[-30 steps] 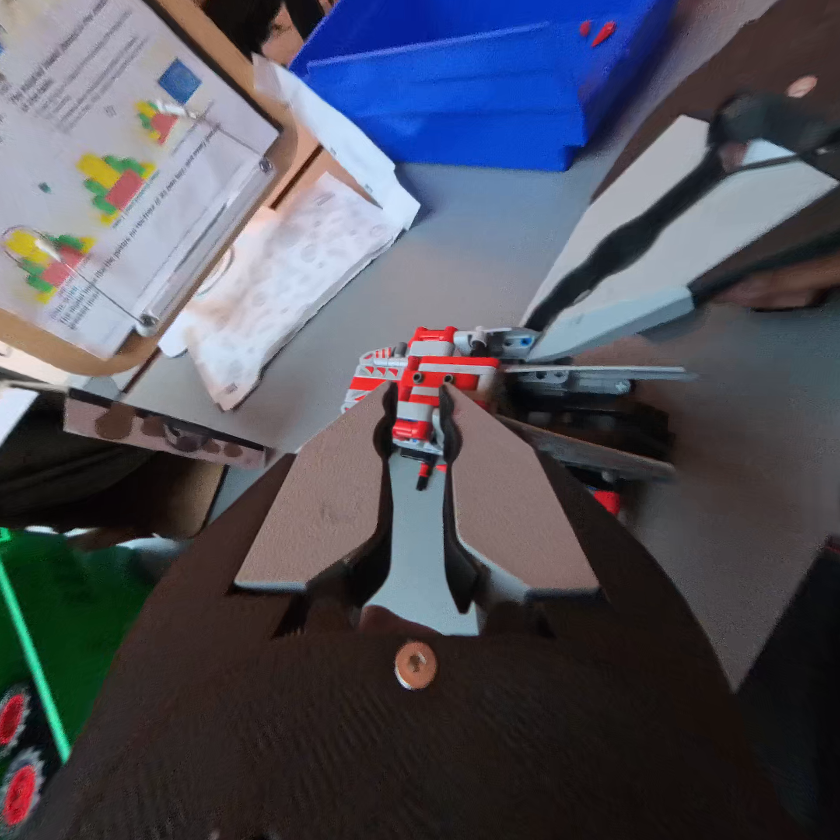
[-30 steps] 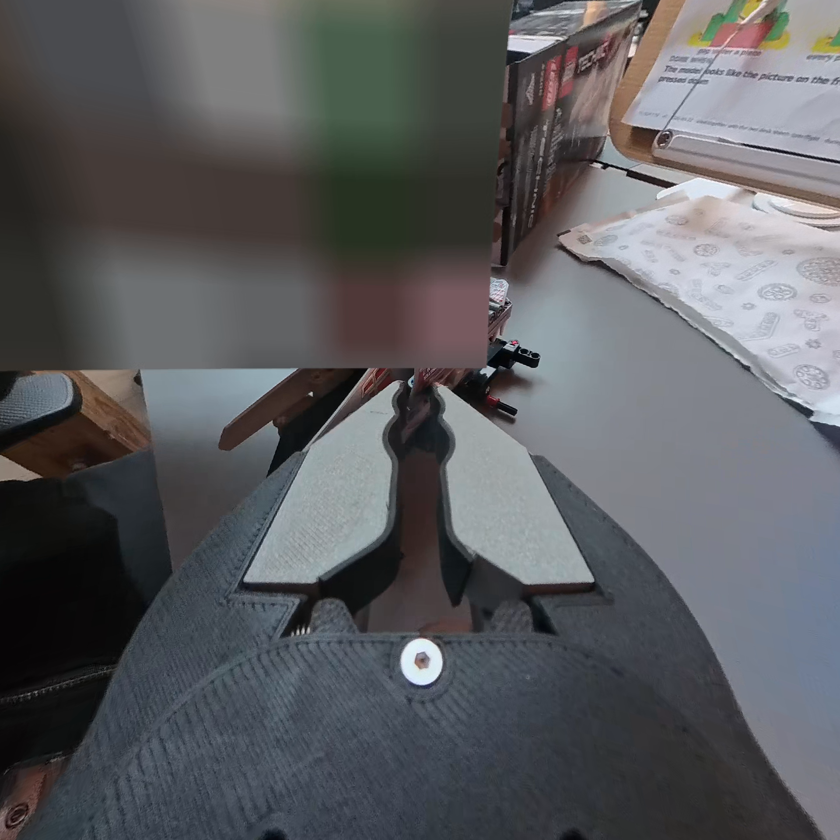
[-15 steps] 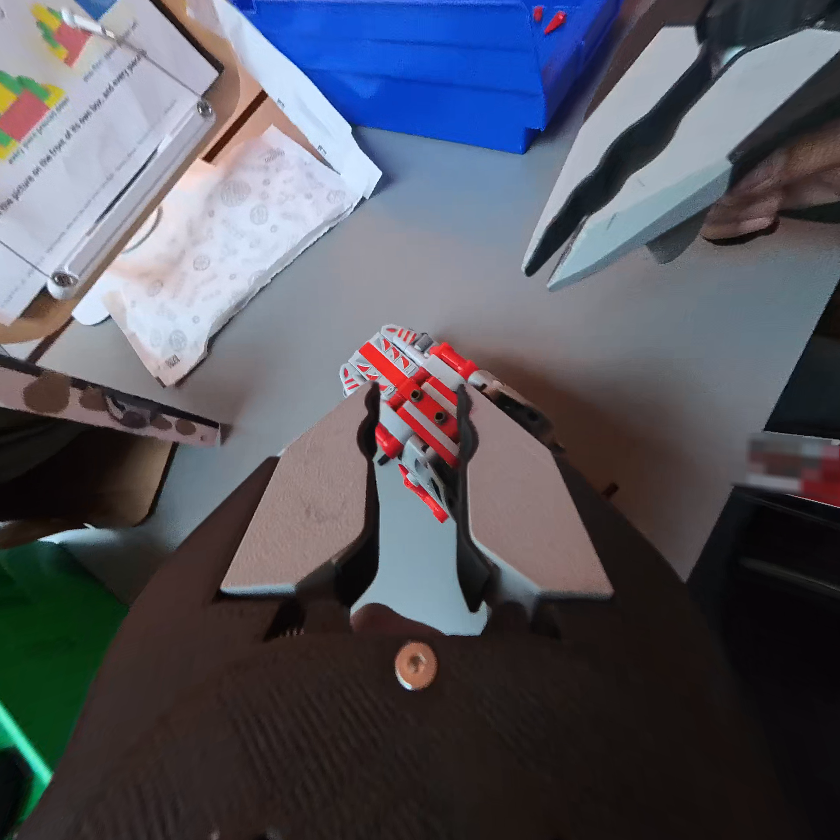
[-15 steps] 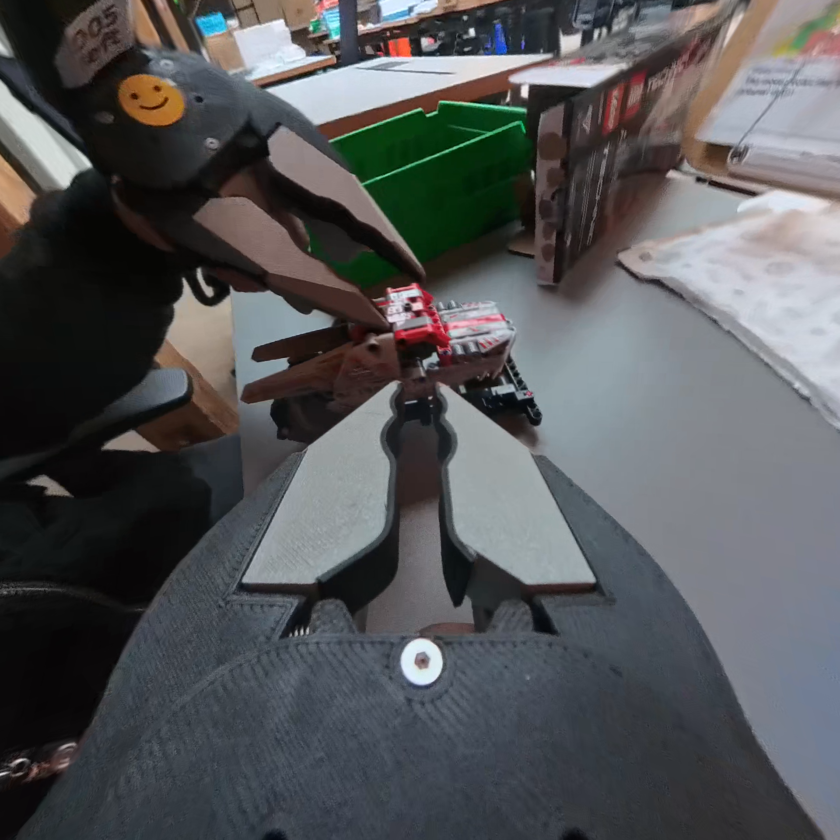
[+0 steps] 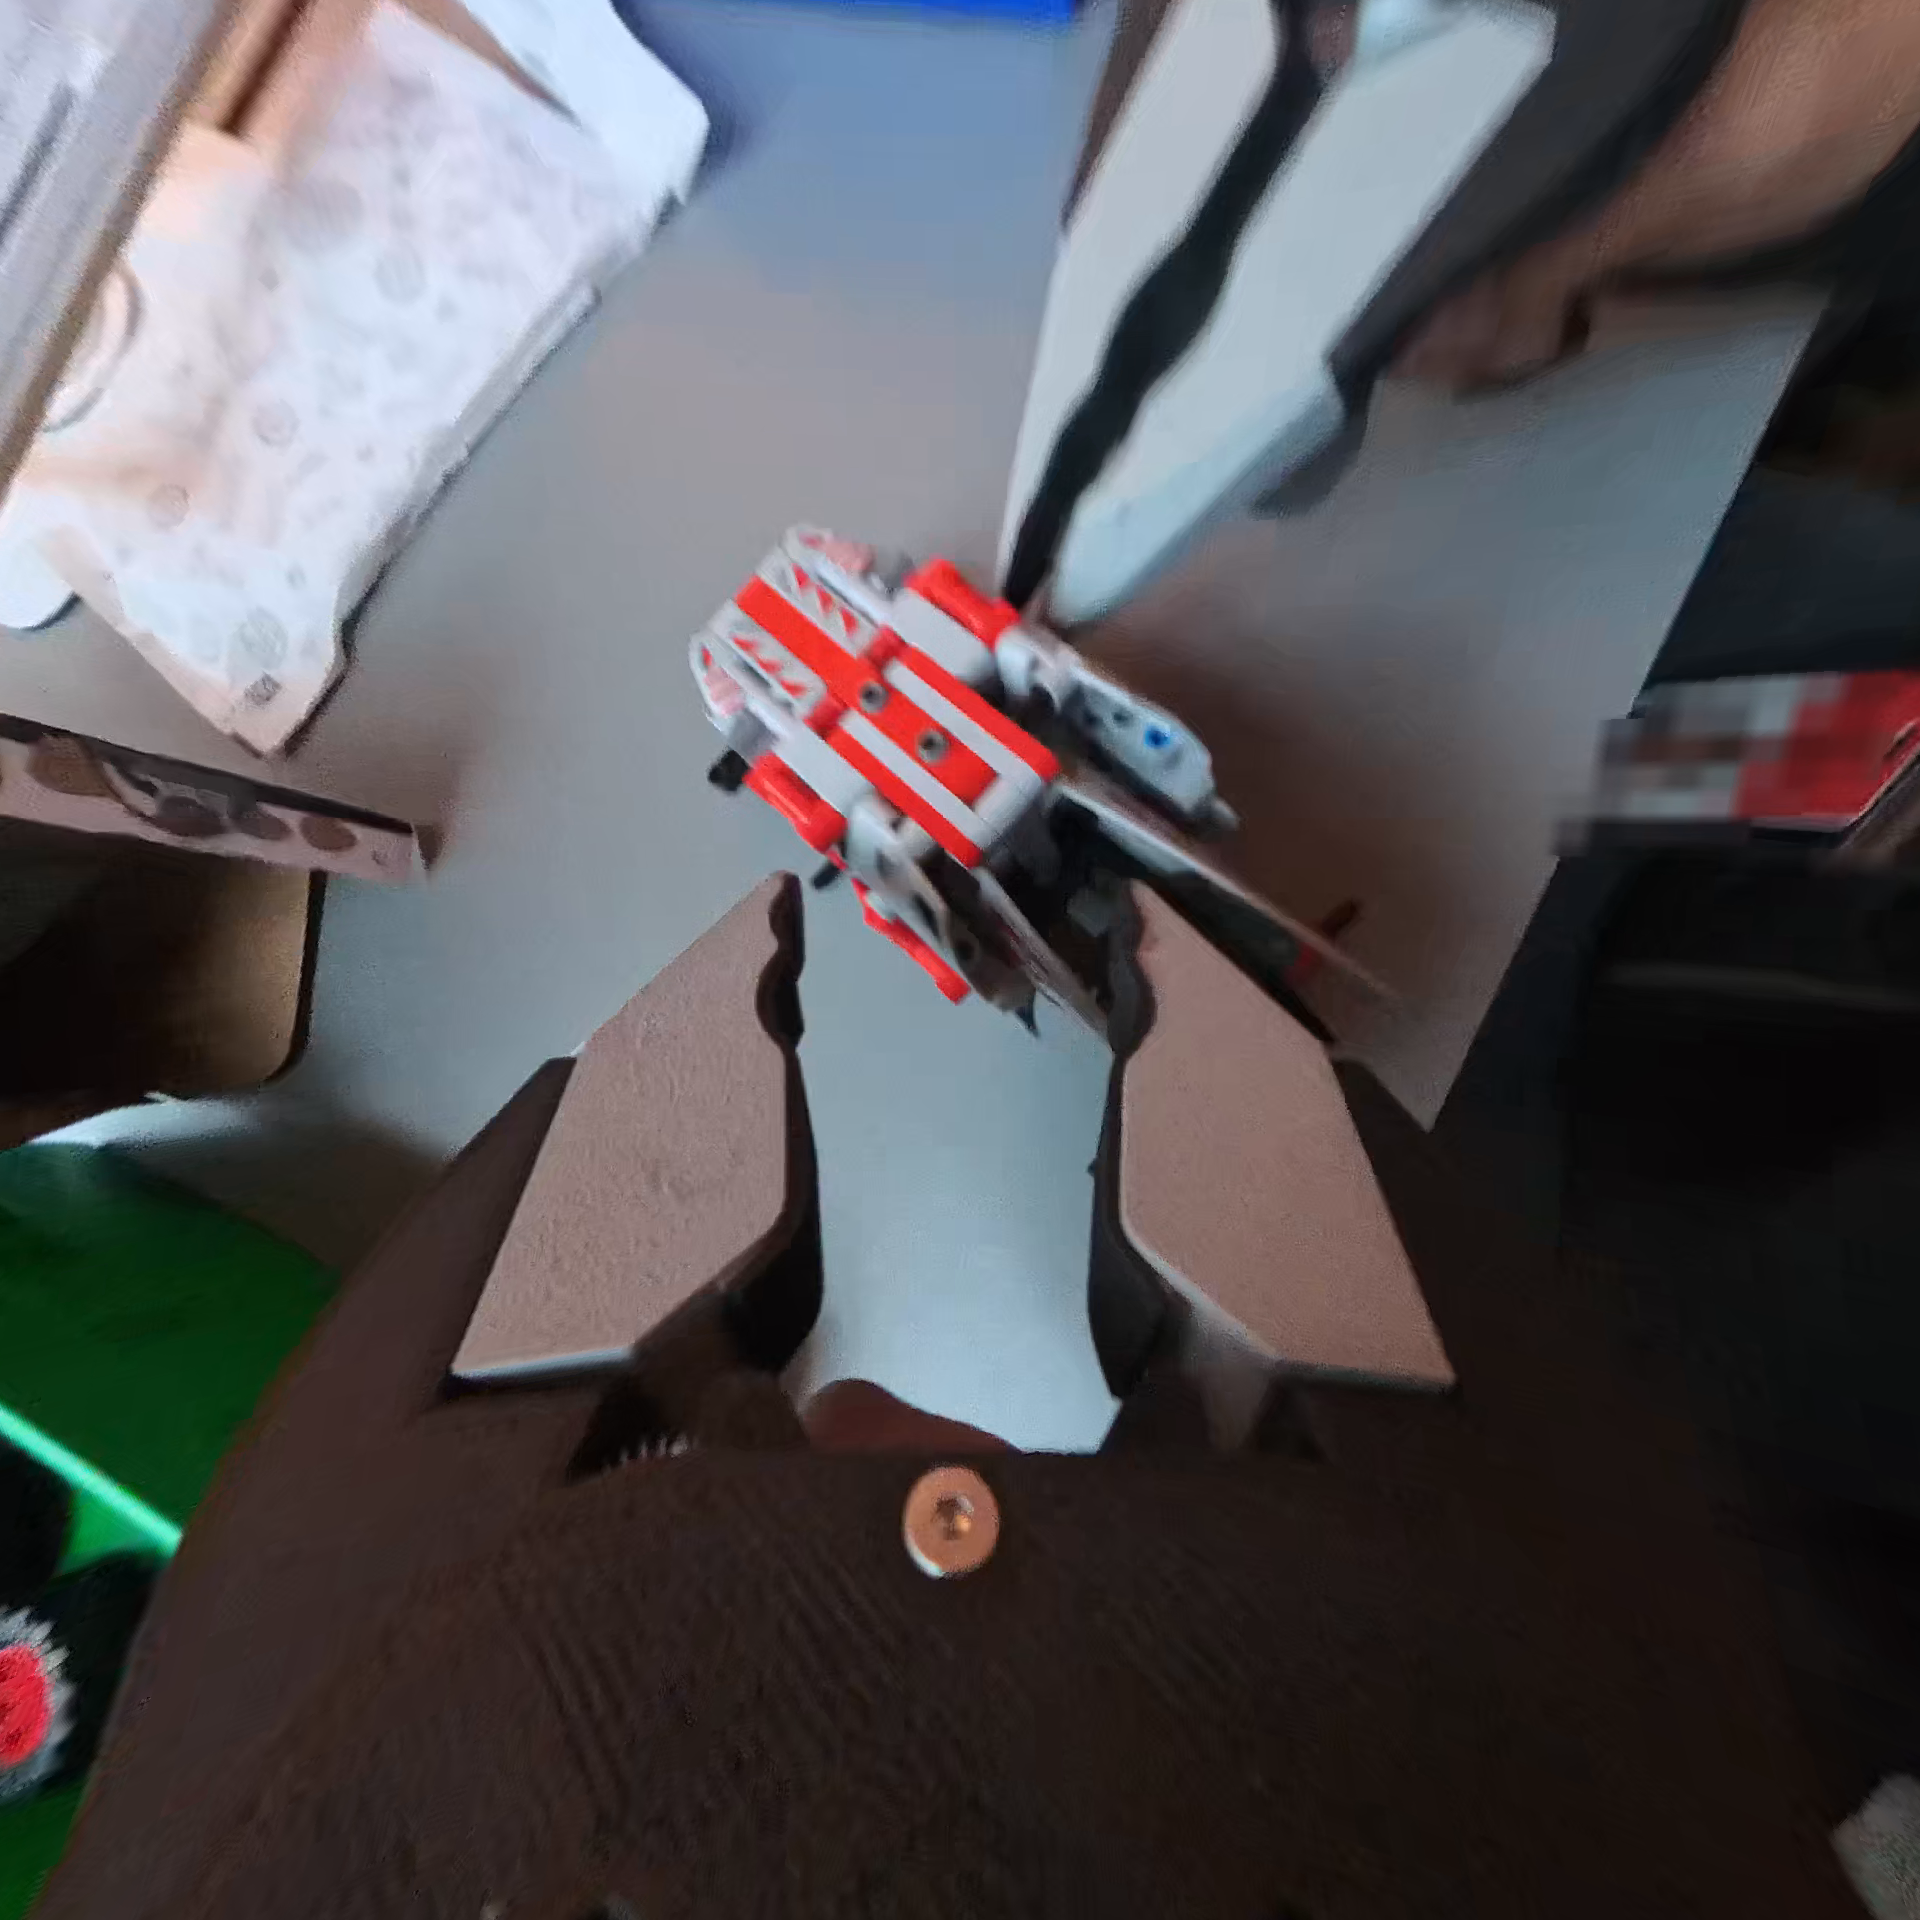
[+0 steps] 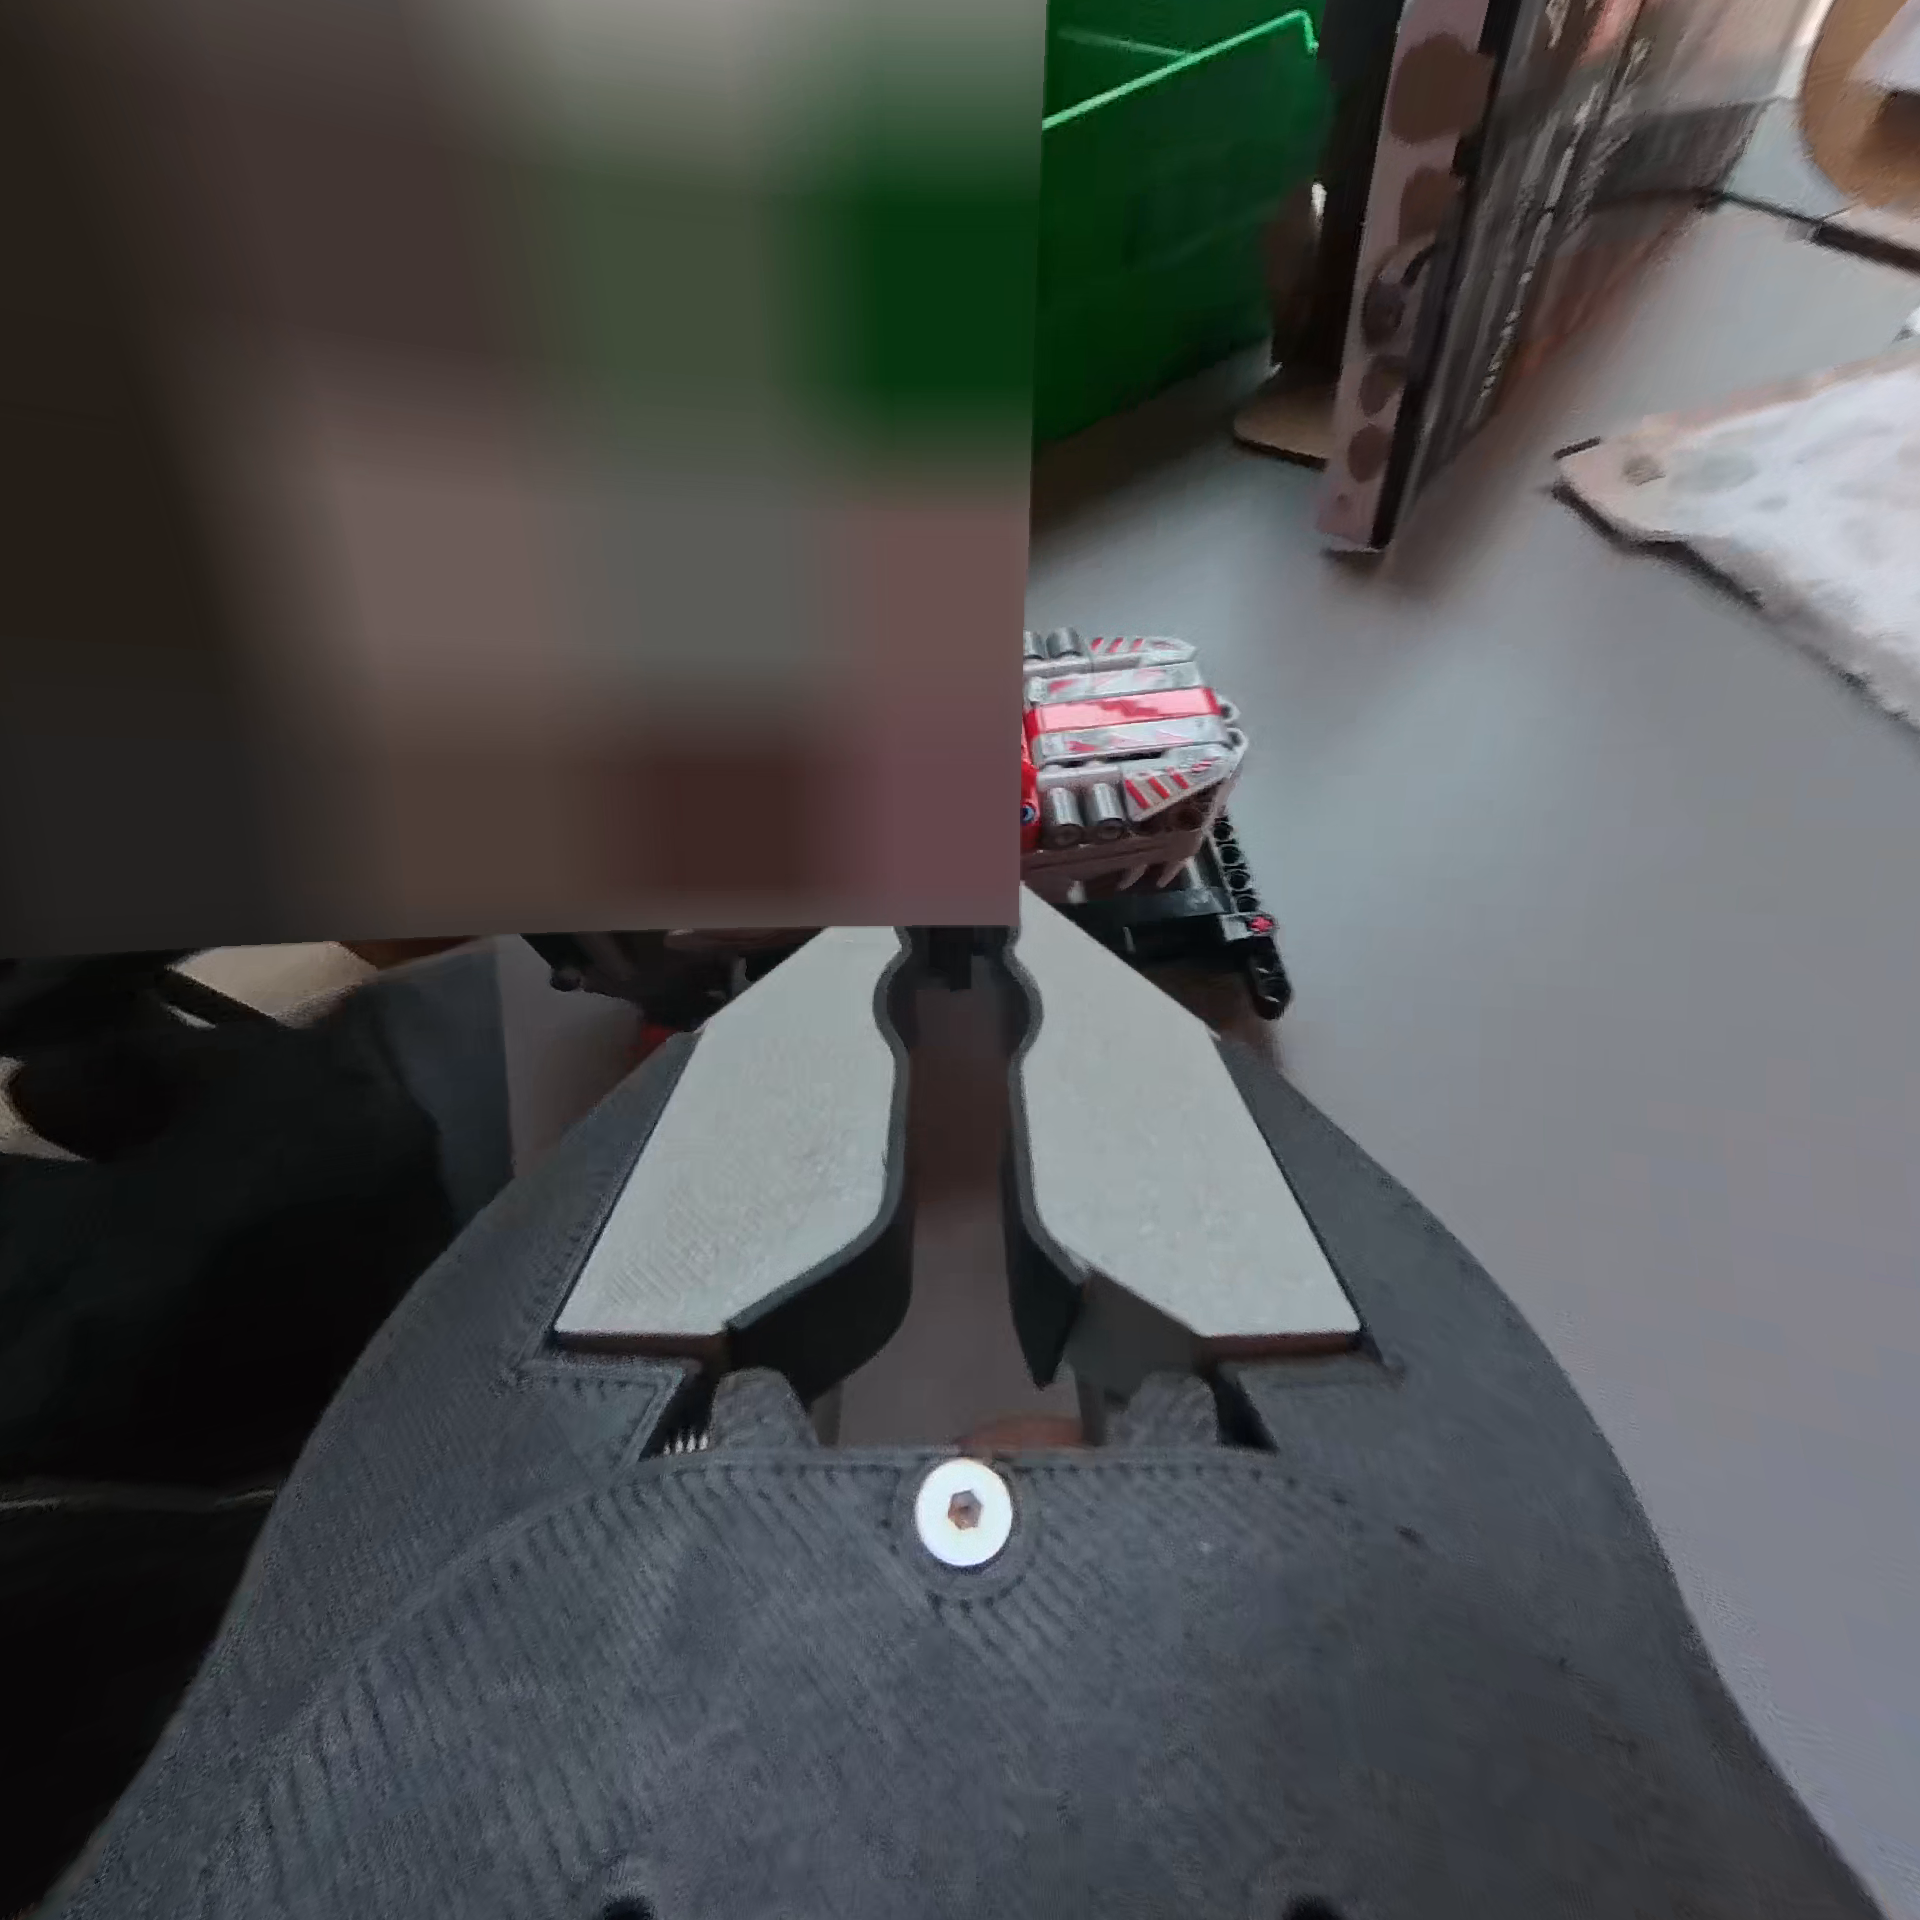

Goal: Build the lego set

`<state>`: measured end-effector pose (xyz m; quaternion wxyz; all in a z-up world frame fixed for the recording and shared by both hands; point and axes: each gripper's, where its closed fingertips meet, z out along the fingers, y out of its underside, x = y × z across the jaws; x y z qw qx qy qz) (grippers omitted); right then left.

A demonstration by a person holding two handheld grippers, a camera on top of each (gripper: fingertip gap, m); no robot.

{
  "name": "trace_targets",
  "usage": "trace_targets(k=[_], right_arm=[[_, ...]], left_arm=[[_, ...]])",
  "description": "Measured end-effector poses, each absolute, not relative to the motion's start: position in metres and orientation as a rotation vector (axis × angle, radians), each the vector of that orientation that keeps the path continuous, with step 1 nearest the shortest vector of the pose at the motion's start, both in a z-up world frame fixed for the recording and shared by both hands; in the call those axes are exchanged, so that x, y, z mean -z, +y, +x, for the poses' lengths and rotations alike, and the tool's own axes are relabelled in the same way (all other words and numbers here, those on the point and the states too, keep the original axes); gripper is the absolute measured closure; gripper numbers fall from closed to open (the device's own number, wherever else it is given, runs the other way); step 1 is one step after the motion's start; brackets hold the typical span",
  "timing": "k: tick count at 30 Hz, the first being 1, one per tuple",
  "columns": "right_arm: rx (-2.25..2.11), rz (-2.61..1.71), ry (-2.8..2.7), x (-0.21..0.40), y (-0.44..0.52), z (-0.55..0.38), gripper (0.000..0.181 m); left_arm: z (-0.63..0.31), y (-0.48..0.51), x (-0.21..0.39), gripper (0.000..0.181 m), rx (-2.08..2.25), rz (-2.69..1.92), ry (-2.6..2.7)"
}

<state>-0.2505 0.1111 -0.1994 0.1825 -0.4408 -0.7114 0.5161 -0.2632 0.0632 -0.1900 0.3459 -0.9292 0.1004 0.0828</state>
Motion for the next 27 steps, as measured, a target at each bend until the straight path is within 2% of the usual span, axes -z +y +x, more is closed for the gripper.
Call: trace_targets(k=[2, 9, 12, 15, 18, 19, 23, 27], right_arm=[[-1.542, -1.281, -1.995, 0.196, 0.11, -0.25, 0.178], [-1.781, -1.399, -1.948, 0.19, 0.107, -0.246, 0.172], [-1.875, -1.338, -2.013, 0.188, 0.084, -0.235, 0.179], [-1.766, -1.268, -2.067, 0.191, 0.079, -0.231, 0.175], [-1.646, -1.275, -1.996, 0.188, 0.099, -0.239, 0.172], [-1.604, -1.289, -1.973, 0.189, 0.107, -0.242, 0.17], [-1.464, -1.332, -1.938, 0.196, 0.133, -0.248, 0.168], [-1.428, -1.333, -1.908, 0.196, 0.142, -0.247, 0.168]], left_arm=[[-0.267, 0.066, 0.199, 0.133, -0.293, -2.421, 0.272], [-0.27, 0.076, 0.192, 0.148, 0.018, -2.296, 0.148], [-0.282, 0.075, 0.193, 0.151, 0.041, -2.284, 0.12], [-0.297, 0.066, 0.188, 0.158, -0.044, -2.302, 0.096], [-0.286, 0.06, 0.158, 0.163, 0.084, -2.202, 0.095], [-0.287, 0.06, 0.149, 0.162, 0.07, -2.181, 0.073], [-0.293, 0.067, 0.158, 0.131, -0.132, -2.303, 0.063], [-0.273, 0.089, 0.163, 0.125, -0.091, -2.295, 0.067]])
